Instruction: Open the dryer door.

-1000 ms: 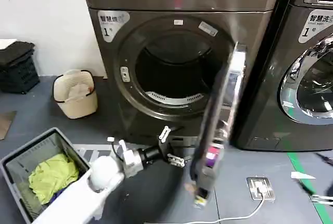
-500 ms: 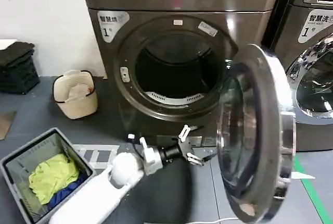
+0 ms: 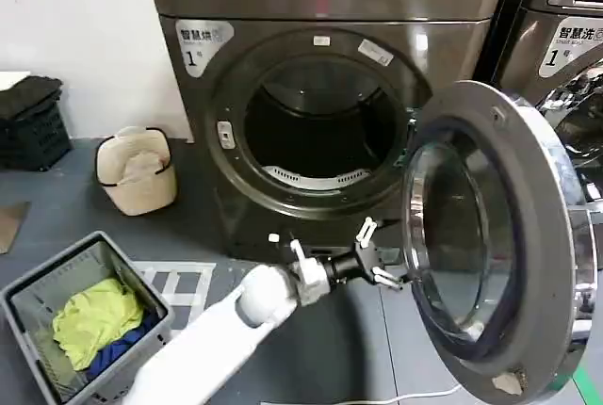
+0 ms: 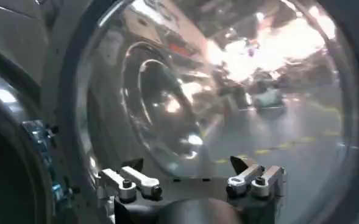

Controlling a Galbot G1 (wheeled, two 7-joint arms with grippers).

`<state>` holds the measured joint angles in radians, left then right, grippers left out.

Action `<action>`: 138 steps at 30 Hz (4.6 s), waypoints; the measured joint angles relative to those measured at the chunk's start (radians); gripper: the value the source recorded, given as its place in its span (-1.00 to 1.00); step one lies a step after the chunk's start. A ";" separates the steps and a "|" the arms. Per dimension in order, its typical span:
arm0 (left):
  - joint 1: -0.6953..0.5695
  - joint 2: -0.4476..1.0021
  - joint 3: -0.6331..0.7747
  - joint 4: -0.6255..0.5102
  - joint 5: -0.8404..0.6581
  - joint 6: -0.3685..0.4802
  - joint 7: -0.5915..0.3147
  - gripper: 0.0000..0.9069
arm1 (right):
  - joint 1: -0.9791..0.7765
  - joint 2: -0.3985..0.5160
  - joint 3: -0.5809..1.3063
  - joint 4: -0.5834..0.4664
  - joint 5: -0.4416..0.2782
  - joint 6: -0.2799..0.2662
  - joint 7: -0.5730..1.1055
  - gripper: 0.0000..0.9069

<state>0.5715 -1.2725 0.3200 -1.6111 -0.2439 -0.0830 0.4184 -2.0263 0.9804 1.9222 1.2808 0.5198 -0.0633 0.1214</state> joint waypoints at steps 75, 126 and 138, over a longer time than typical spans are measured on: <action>0.064 -0.156 -0.001 -0.092 -0.013 0.151 -0.147 1.00 | -0.024 0.036 0.184 -0.159 -0.073 -0.153 0.186 1.00; 0.653 0.641 -1.072 -0.568 -1.430 0.820 -1.198 1.00 | -0.018 0.006 0.268 -0.375 -0.027 -0.123 -0.040 1.00; 0.632 0.749 -1.008 -0.450 -1.693 0.819 -1.351 1.00 | -0.007 0.014 0.259 -0.353 0.009 -0.106 -0.042 1.00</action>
<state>1.2036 -0.5236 -0.6876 -2.0608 -1.9367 0.7364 -0.9328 -2.0336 0.9942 2.1809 0.9274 0.5292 -0.1692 0.0795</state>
